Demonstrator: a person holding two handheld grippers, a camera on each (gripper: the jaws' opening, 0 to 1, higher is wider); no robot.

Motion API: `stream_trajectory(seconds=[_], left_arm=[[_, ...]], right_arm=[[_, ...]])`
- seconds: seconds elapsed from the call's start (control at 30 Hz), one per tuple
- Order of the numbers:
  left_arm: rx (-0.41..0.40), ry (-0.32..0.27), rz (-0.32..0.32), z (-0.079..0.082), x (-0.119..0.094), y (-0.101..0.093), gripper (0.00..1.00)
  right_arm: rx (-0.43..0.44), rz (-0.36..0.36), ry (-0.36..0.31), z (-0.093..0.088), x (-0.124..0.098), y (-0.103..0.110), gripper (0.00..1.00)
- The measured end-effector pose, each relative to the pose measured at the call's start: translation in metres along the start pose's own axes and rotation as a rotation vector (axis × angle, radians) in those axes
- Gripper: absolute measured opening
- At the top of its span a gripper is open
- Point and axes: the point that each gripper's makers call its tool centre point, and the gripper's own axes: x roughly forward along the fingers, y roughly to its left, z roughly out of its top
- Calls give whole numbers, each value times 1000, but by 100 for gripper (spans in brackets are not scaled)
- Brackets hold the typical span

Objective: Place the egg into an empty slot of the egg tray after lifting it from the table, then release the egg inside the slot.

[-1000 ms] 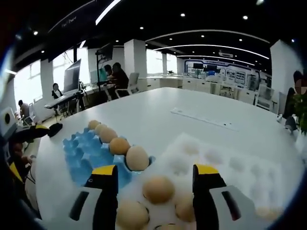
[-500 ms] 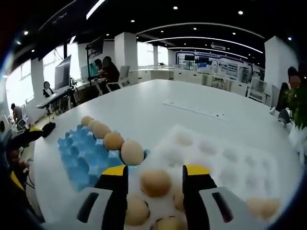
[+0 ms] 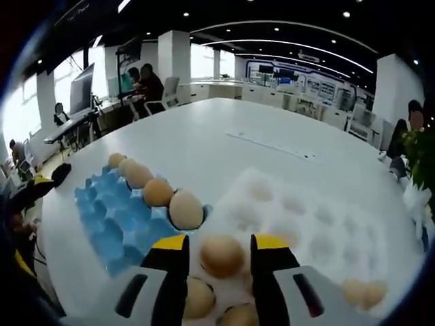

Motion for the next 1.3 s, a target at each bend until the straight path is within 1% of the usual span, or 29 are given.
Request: stream_trajectory(seconds=[0.1,0.17,0.23,0.3,0.33,0.37,0.47,0.6,0.8,0.9,1.03,1.1,1.13,1.3], left_arm=[[-4,-6,-4,1,-1,0,100],[-6,-9,-3,0,-1,1,100],[-9,-6,-1,-1,-1,1,99],[-9,-4,-2,-2,-1,2,99],[-11,-2,-3,-3,-1,1,99],[-12,-1,-5,-4,0,1,99],[-11,0,-11,-4,0,1,99],[-13,-1,-20,-4,2,0,99],[-5,1,-34,-3,4,-1,99],[-3,-2,-33,-2,3,1,99],[-4,-9,-24,0,1,4,99],[-4,-10,-21,0,1,5,99],[-5,-11,-20,0,1,6,99],[-3,-14,-23,1,2,4,99]], right_arm=[[4,-17,18,-4,1,0,33],[23,-43,17,-4,0,-1,32],[23,-87,18,-4,2,-5,31],[31,-101,16,-5,1,-5,30],[60,-134,12,-6,-1,-7,29],[70,-151,12,-6,-1,-7,28],[74,-181,25,-7,-1,-7,28],[107,-199,40,-8,0,-9,28],[118,-197,34,-7,0,-10,27],[120,-191,3,-7,-2,-10,26],[100,-184,-45,-4,-3,-9,26],[87,-171,-93,2,-5,-8,26],[93,-171,-108,6,-4,-10,26],[68,-146,-179,19,-5,-8,26]])
